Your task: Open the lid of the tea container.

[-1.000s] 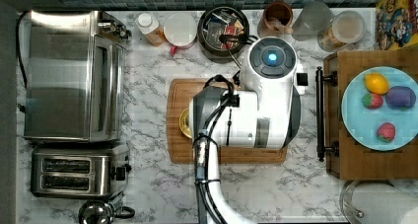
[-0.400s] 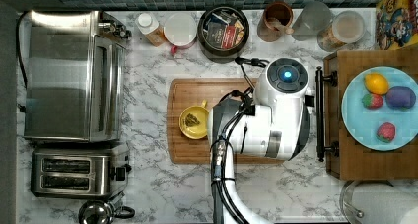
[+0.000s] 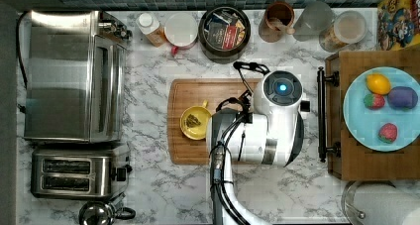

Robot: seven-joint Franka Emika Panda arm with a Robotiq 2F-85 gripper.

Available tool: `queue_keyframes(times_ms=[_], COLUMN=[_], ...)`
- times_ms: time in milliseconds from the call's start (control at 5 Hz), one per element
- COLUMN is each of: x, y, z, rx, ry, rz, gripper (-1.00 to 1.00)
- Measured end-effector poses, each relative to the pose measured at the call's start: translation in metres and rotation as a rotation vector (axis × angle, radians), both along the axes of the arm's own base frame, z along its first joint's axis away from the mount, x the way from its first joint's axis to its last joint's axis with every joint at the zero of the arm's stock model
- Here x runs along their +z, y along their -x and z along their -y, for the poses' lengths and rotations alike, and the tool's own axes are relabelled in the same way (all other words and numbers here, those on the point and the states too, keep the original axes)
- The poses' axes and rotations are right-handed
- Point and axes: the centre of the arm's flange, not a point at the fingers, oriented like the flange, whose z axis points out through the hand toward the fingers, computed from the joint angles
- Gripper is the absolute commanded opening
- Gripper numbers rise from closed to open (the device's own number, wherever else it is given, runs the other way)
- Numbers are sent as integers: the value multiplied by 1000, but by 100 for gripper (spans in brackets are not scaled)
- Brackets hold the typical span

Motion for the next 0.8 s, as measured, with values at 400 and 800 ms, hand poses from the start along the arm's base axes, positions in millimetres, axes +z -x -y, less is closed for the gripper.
queue_keyframes(times_ms=[400,800], x=[-13,-25], y=[12,8], z=[18,31], rx=[-61,-81], ry=[-25,-11], rz=[-7,29], gripper=[100,100])
